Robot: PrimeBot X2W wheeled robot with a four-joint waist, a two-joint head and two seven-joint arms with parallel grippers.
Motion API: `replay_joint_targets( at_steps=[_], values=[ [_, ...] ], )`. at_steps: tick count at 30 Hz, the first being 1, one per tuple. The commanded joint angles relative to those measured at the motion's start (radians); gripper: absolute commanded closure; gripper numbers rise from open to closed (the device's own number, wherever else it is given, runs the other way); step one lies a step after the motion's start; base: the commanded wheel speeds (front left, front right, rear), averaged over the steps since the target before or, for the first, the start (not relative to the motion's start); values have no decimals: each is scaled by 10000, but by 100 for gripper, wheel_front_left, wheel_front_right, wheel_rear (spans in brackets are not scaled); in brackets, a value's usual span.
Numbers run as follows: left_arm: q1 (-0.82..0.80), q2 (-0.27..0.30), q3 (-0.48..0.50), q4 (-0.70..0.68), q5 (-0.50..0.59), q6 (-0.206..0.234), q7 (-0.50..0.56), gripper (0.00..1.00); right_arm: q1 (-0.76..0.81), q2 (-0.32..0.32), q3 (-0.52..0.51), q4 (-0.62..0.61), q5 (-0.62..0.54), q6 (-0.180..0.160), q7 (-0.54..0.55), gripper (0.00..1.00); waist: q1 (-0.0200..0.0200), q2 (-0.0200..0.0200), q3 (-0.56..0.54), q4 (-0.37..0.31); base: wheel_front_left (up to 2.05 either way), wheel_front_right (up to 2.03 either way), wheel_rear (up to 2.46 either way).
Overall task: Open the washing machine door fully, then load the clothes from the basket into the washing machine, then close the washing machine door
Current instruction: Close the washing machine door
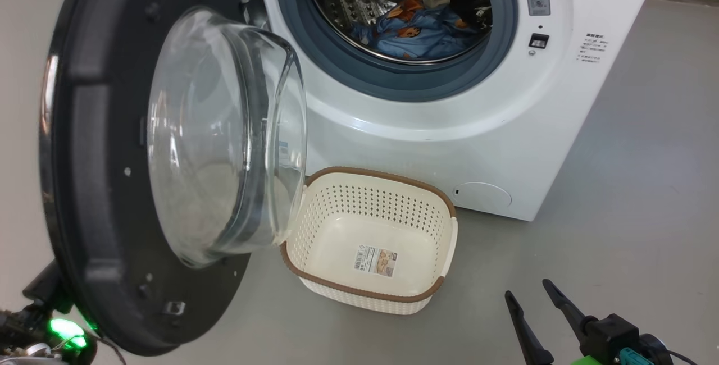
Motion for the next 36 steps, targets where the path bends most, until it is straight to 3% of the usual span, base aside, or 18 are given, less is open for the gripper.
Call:
replay_joint_targets(
  at_steps=[1,9,14,25,36],
  values=[
    [15,168,90,-619,-129,67,196,100,-66,39,211,-207,87,-11,-49,0,0,0,11,-53,0,0,0],
    [578,-473,-647,-2200,-194,366,335,100,-80,261,140,-178,97,-11,-49,0,0,0,-9,-314,0,0,0],
    [816,-676,-1534,-2631,-104,298,231,100,-43,323,64,-152,84,-11,-49,0,0,0,-44,-406,0,0,0],
    [590,-757,-3674,-1966,-707,-260,-1185,100,-86,358,86,-121,89,-11,-49,0,0,0,-179,-910,0,0,0],
    [-426,-759,-4370,-1537,-802,-371,-2649,100,-171,333,95,-156,99,-11,-49,0,0,0,-188,-1842,0,0,0]
  ],
)
